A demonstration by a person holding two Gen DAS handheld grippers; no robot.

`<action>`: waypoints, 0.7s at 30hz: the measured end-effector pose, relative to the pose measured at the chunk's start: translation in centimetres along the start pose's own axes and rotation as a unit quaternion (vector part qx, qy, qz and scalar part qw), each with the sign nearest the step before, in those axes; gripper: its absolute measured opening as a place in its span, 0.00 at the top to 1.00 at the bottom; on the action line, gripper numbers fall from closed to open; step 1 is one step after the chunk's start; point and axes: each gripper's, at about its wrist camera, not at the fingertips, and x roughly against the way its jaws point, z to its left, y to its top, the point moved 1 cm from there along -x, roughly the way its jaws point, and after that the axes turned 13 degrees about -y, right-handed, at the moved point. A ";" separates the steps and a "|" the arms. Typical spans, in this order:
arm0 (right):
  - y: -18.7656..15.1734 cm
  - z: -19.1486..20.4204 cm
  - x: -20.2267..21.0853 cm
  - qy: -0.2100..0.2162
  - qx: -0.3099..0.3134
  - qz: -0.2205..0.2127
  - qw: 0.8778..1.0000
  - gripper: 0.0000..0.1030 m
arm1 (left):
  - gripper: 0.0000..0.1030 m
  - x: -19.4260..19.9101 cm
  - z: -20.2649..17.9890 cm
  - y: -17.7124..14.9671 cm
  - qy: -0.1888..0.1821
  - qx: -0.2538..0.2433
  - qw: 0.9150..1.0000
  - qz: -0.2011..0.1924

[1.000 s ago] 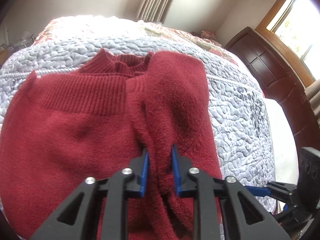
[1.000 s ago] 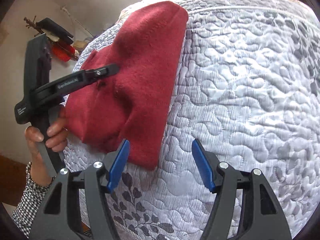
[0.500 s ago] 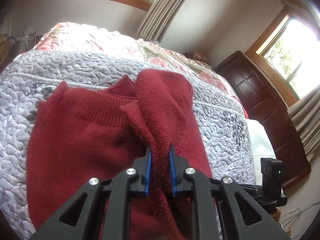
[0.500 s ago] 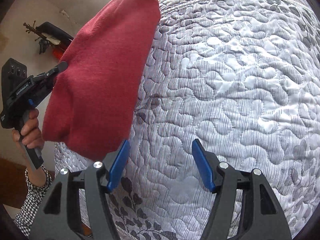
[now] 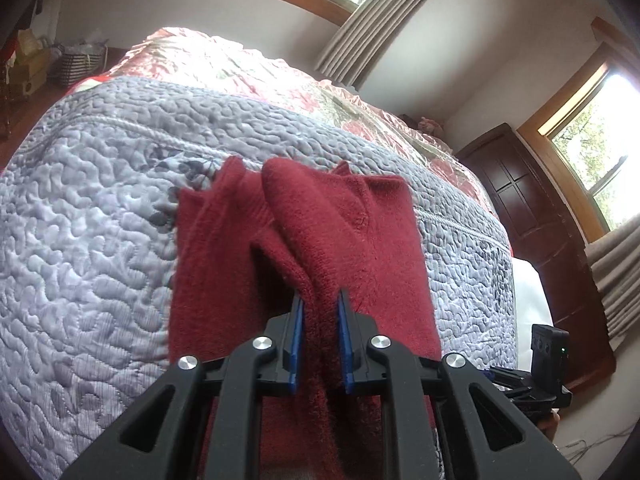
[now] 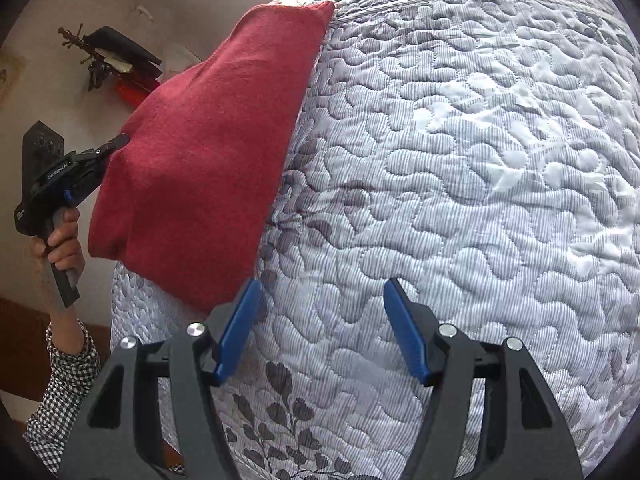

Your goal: Fold small clothes

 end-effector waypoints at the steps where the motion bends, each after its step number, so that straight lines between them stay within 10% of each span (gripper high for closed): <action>1: 0.0 0.2 -0.1 0.000 0.003 0.001 1.000 0.37 | 0.85 0.2 0.7 -0.1 0.000 0.007 1.000 -0.001; 16: 0.3 3.3 -1.9 -0.009 0.033 0.014 0.999 0.37 | 0.84 0.7 7.0 -0.3 0.026 0.042 0.999 -0.002; 21: 0.5 4.3 -1.8 -0.007 0.042 0.016 0.999 0.37 | 0.66 1.7 7.4 -1.0 0.048 0.039 0.998 -0.005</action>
